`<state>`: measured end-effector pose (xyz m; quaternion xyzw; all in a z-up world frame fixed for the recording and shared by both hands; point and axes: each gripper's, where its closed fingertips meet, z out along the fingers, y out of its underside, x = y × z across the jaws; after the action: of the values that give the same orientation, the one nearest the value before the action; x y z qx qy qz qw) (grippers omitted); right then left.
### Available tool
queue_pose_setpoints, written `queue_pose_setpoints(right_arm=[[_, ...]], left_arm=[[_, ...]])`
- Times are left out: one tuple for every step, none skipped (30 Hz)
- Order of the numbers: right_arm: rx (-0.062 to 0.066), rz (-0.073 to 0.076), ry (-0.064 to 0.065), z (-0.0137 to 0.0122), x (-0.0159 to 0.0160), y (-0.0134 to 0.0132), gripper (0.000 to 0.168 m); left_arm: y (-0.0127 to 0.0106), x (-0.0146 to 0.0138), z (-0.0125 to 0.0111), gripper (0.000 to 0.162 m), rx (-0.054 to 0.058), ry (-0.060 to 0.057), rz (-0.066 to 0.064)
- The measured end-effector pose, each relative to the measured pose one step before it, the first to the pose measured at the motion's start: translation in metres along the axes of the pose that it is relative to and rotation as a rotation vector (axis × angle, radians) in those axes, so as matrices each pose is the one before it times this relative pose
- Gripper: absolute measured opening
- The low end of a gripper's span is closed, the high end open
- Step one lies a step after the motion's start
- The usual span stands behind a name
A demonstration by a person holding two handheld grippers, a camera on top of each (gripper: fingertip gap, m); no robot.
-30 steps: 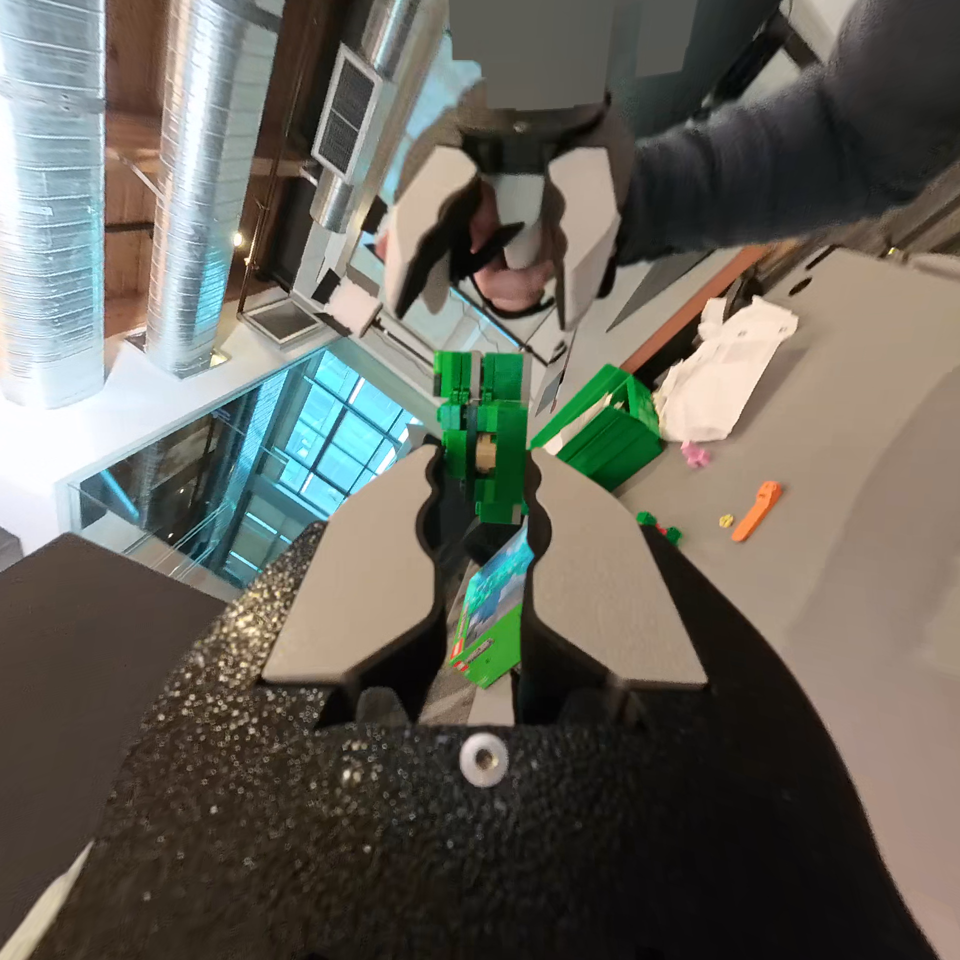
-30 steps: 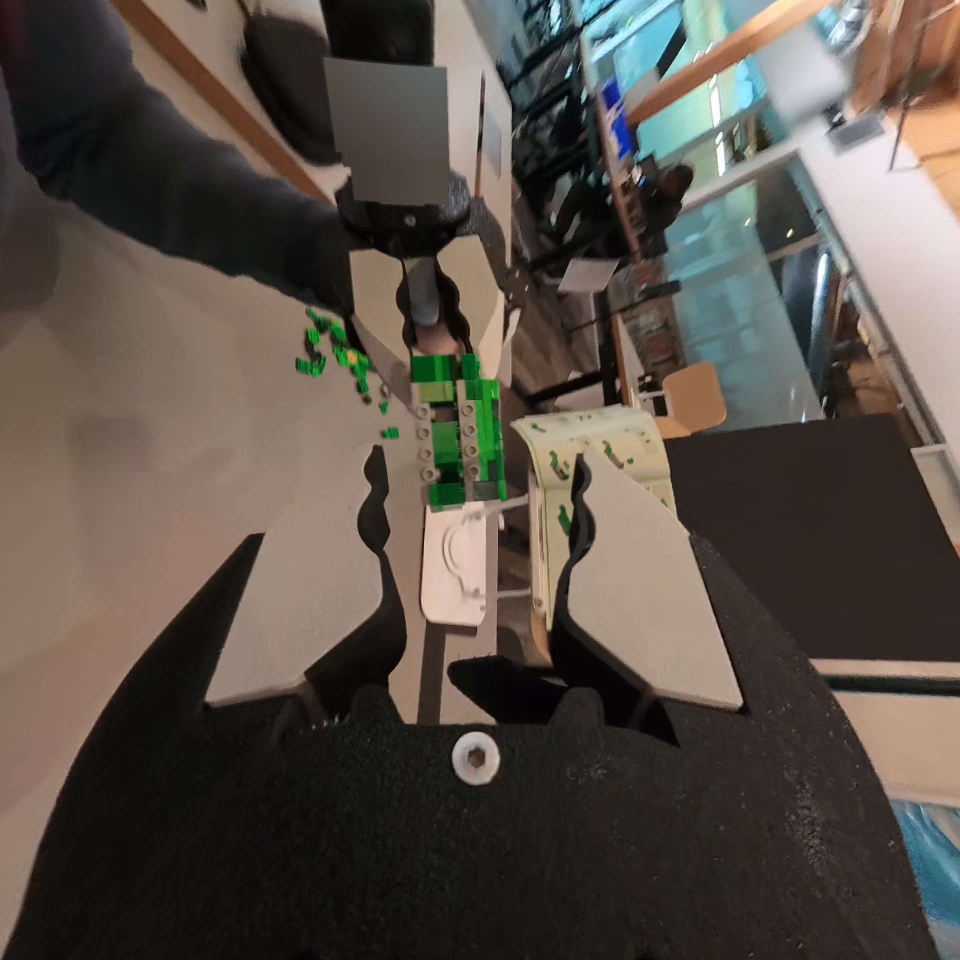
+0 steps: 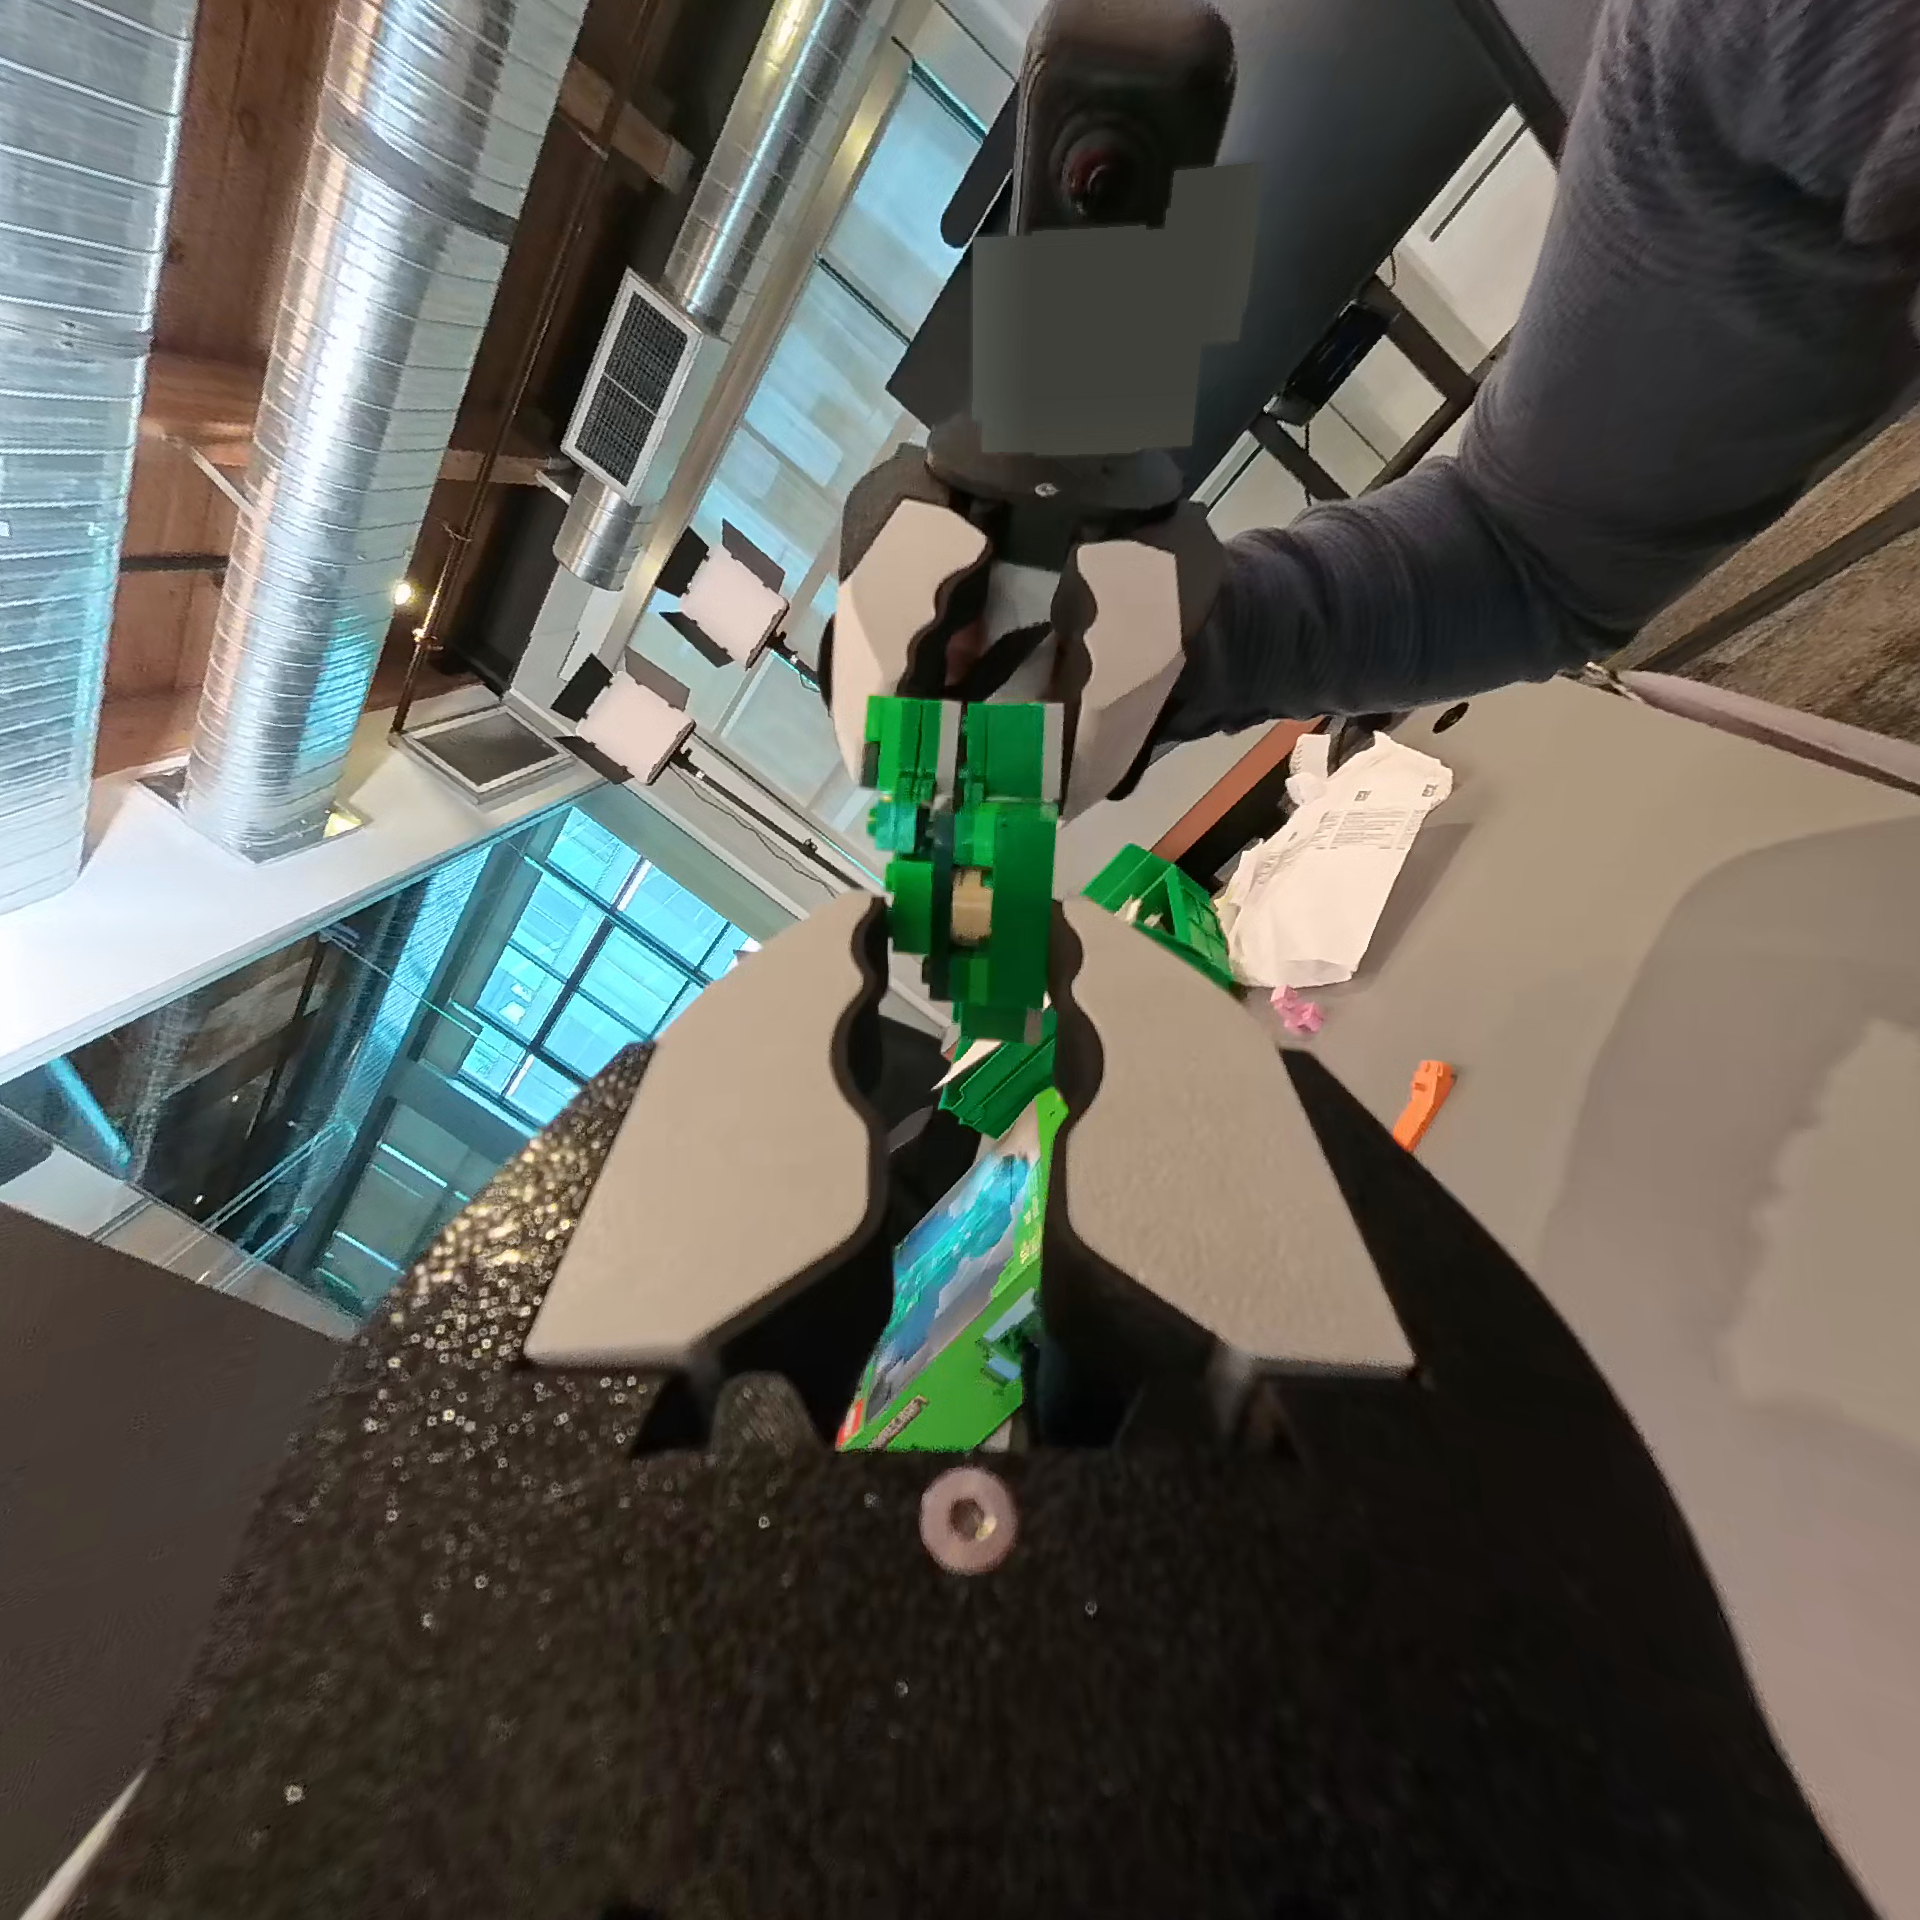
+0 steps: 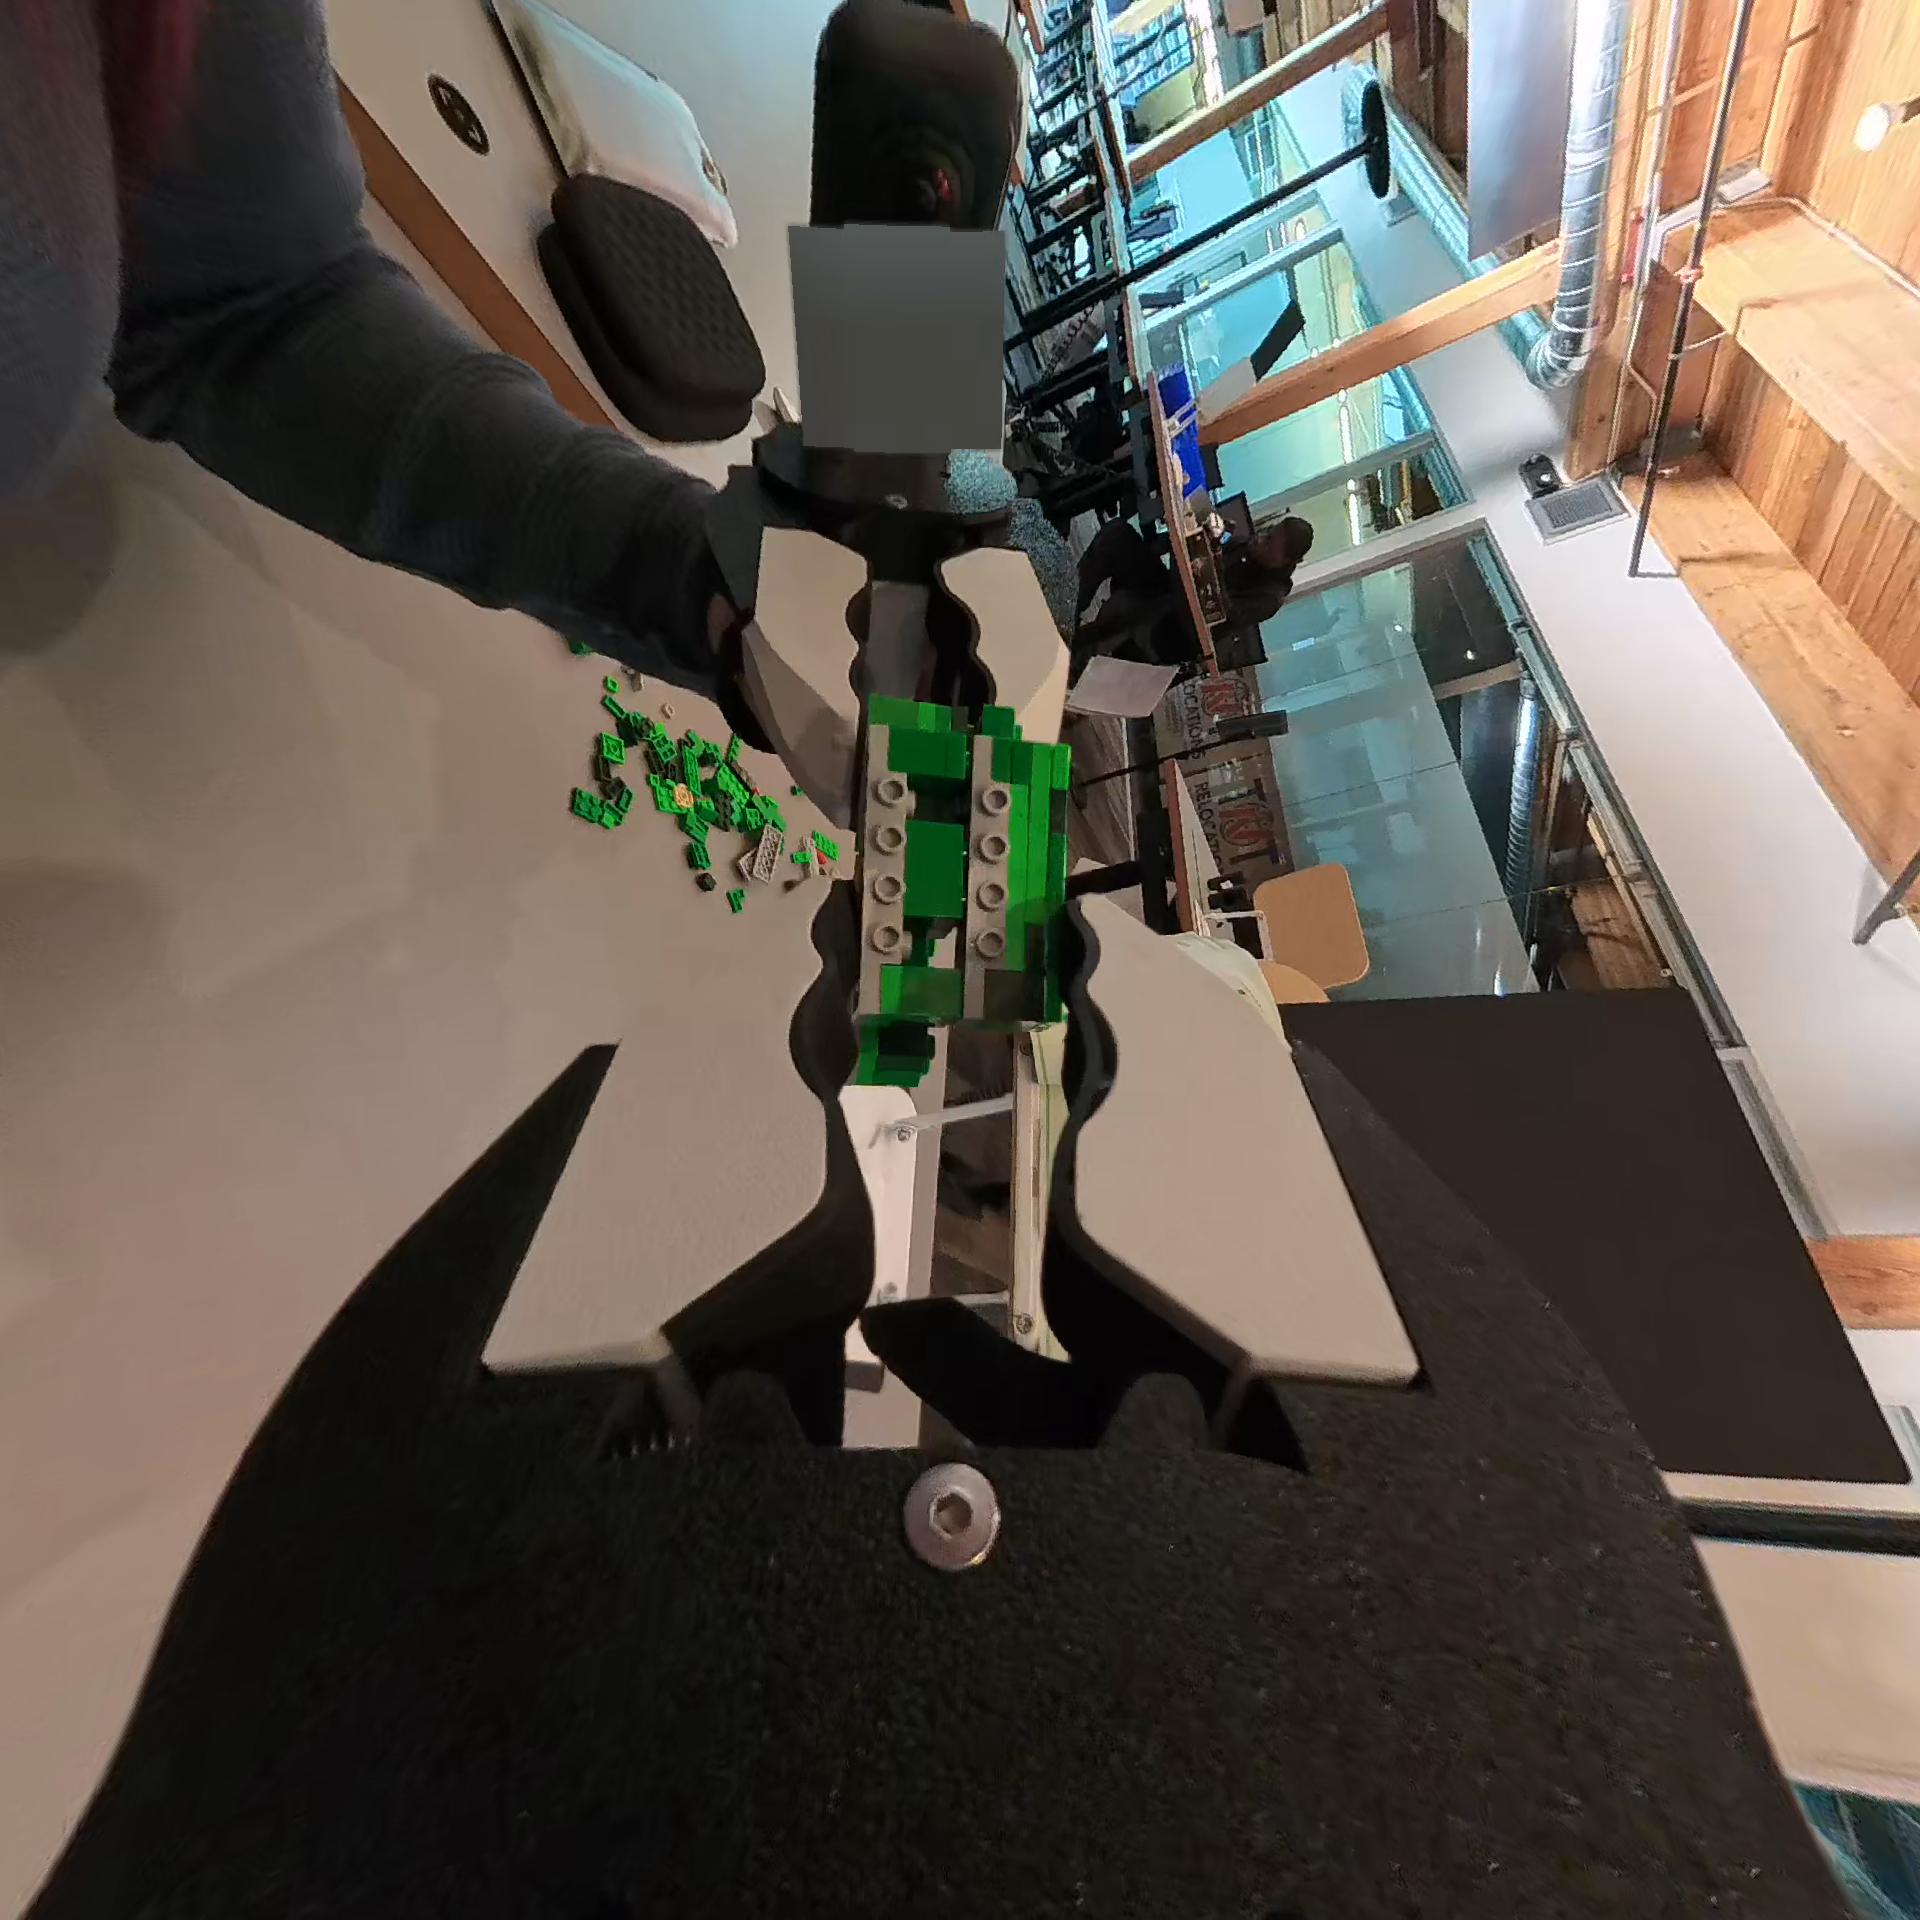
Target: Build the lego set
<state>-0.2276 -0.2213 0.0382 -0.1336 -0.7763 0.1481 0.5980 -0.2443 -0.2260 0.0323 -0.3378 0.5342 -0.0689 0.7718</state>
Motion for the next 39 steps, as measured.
queue_pose_setpoints(right_arm=[[-0.0078,-0.0051,-0.0025,-0.00042,-0.00055,0.00062,0.037],[-0.0065,-0.0018,-0.0034,-0.00031,-0.00054,0.00074,0.037],[-0.0034,-0.0018,-0.0009,-0.00035,-0.00039,0.00038,0.037],[-0.0013,0.0003,-0.0008,-0.00014,-0.00033,0.00025,0.037],[-0.0030,0.0066,-0.0026,-0.00023,-0.00036,0.00041,0.037],[-0.0072,0.0159,-0.0039,-0.00005,0.00005,0.00089,0.037],[-0.0092,0.0167,-0.0020,0.00021,0.00029,0.00123,0.037],[-0.0039,0.0059,0.0042,0.00006,0.00052,0.00090,0.037],[0.0021,-0.0049,0.0062,-0.00019,0.00017,0.00005,0.037],[0.0053,-0.0072,0.0041,-0.00007,-0.00042,-0.00060,0.037],[0.0026,-0.0021,0.0042,0.00042,-0.00032,-0.00075,0.039],[-0.0021,0.0011,0.0020,0.00054,-0.00038,-0.00065,0.042],[-0.0049,0.0000,0.0002,0.00062,-0.00046,-0.00054,0.046],[-0.0084,-0.0037,-0.0055,0.00053,-0.00122,-0.00007,0.047],[-0.0089,-0.0047,-0.0036,0.00053,-0.00095,0.00034,0.048],[-0.0096,-0.0071,-0.0003,0.00071,-0.00072,0.00070,0.048],[-0.0102,-0.0074,-0.0037,0.00069,-0.00109,0.00106,0.048],[-0.0099,-0.0050,-0.0008,0.00088,-0.00071,0.00103,0.048],[-0.0103,-0.0062,-0.0028,0.00080,-0.00107,0.00115,0.046],[-0.0071,-0.0083,0.0020,0.00046,-0.00045,0.00079,0.039],[-0.0022,-0.0119,0.0032,0.00011,-0.00010,0.00028,0.039],[-0.0107,-0.0008,-0.0079,-0.00004,-0.00070,0.00116,0.039],[-0.0114,0.0008,-0.0067,-0.00006,-0.00045,0.00116,0.039],[-0.0079,-0.0071,0.0001,-0.00005,-0.00026,0.00086,0.038],[-0.0135,-0.0013,-0.0051,0.00021,-0.00085,0.00136,0.039],[-0.0162,0.0021,-0.0091,0.00009,-0.00099,0.00145,0.038],[-0.0174,-0.0004,-0.0106,0.00003,-0.00138,0.00174,0.038],[-0.0165,-0.0025,-0.0109,0.00004,-0.00133,0.00174,0.038],[-0.0102,-0.0046,-0.0097,-0.00009,-0.00141,0.00112,0.038],[-0.0090,0.0017,-0.0094,-0.00013,-0.00089,0.00083,0.038],[-0.0084,0.0061,-0.0110,-0.00010,-0.00086,0.00065,0.038],[-0.0104,0.0045,-0.0067,-0.00016,-0.00038,0.00053,0.038],[-0.0124,0.0005,-0.0054,0.00004,-0.00037,0.00069,0.038],[-0.0145,-0.0020,-0.0044,0.00000,-0.00032,0.00104,0.038],[-0.0118,-0.0024,-0.0029,0.00016,-0.00034,0.00100,0.038],[-0.0055,-0.0008,-0.0009,0.00009,-0.00018,0.00068,0.038],[0.0016,0.0002,0.0022,0.00002,0.00002,0.00023,0.038],[0.0049,0.0017,0.0052,-0.00006,0.00026,0.00019,0.038],[0.0054,0.0038,0.0071,-0.00020,0.00070,0.00035,0.038]], left_arm=[[0.00062,0.00049,0.00022,0.028,-0.0085,-0.0011,0.0064],[0.00075,0.00040,0.00031,0.028,-0.0081,-0.0003,0.0055],[0.00040,0.00033,0.00027,0.028,-0.0053,-0.0002,0.0038],[0.00022,0.00040,0.00016,0.028,-0.0029,0.0011,0.0011],[0.00035,0.00029,0.00024,0.028,-0.0033,0.0023,-0.0012],[0.00046,0.00015,0.00026,0.029,-0.0042,-0.0001,0.0006],[0.00060,-0.00009,0.00026,0.028,-0.0055,-0.0024,0.0038],[0.00021,-0.00042,0.00019,0.028,-0.0044,-0.0034,0.0050],[0.00003,-0.00019,0.00025,0.028,-0.0043,-0.0017,0.0049],[-0.00022,-0.00043,0.00009,0.028,-0.0023,-0.0030,0.0047],[-0.00039,-0.00043,0.00009,0.028,-0.0016,-0.0020,0.0040],[0.00008,0.00013,0.00015,0.029,-0.0041,0.0017,0.0038],[0.00057,0.00039,0.00039,0.029,-0.0060,0.0015,0.0052],[0.00063,0.00037,0.00047,0.028,-0.0050,0.0005,0.0054],[0.00022,0.00094,0.00053,0.028,-0.0023,0.0034,0.0027],[-0.00019,0.00086,0.00047,0.028,0.0011,0.0024,0.0009],[-0.00028,0.00091,0.00044,0.028,0.0016,0.0034,0.0002],[-0.00033,0.00102,0.00030,0.028,0.0013,0.0033,0.0009],[-0.00016,0.00078,0.00022,0.028,0.0004,0.0031,0.0017],[-0.00021,0.00081,0.00028,0.028,-0.0008,0.0033,0.0020],[0.00009,0.00064,0.00001,0.029,-0.0018,0.0020,0.0032],[0.00064,0.00070,0.00016,0.028,-0.0059,0.0025,0.0042],[0.00100,0.00039,0.00026,0.028,-0.0085,-0.0002,0.0057],[0.00060,0.00036,0.00021,0.028,-0.0068,0.0000,0.0061],[0.00100,0.00066,0.00013,0.028,-0.0097,0.0027,0.0067],[0.00147,0.00079,0.00017,0.028,-0.0133,0.0021,0.0093],[0.00161,0.00096,0.00029,0.028,-0.0147,0.0021,0.0107],[0.00167,0.00113,0.00046,0.028,-0.0156,0.0023,0.0123],[0.00107,0.00134,0.00060,0.028,-0.0119,0.0032,0.0100],[0.00064,0.00090,0.00047,0.028,-0.0082,0.0022,0.0049],[0.00042,0.00083,0.00035,0.028,-0.0051,0.0028,0.0015],[0.00048,0.00036,0.00026,0.028,-0.0035,0.0004,-0.0006],[0.00070,0.00042,0.00020,0.028,-0.0040,0.0002,0.0018],[0.00089,0.00041,0.00028,0.028,-0.0062,-0.0005,0.0032],[0.00104,0.00039,0.00045,0.028,-0.0068,-0.0016,0.0044],[0.00071,0.00018,0.00029,0.028,-0.0051,-0.0030,0.0038],[0.00030,-0.00001,0.00021,0.028,-0.0022,-0.0037,0.0017],[0.00007,-0.00024,0.00018,0.028,-0.0021,-0.0053,-0.0009],[0.00004,-0.00057,0.00035,0.029,-0.0029,-0.0075,-0.0022]])
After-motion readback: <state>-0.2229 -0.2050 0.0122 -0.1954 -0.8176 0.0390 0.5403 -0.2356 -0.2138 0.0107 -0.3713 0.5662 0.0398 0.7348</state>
